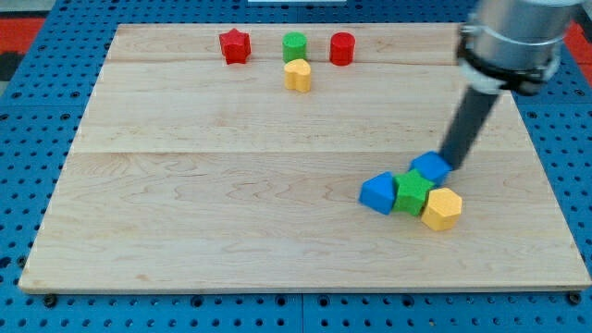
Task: Place the yellow heart above the blue cube
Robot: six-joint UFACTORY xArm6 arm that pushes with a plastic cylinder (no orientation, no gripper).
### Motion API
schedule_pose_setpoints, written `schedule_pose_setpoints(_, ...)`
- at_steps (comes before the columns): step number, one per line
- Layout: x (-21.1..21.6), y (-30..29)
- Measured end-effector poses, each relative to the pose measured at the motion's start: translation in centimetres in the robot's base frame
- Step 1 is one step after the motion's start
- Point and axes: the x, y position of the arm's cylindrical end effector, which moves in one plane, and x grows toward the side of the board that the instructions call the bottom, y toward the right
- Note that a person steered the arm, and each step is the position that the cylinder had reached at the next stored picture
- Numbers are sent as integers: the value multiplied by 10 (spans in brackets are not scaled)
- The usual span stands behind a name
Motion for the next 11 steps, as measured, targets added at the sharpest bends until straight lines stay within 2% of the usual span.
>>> schedule_pose_setpoints(1,-15,18)
schedule_pose_setpoints(3,-41,18)
schedule_pose_setpoints(9,-45,4)
schedule_pose_setpoints(11,-44,-175)
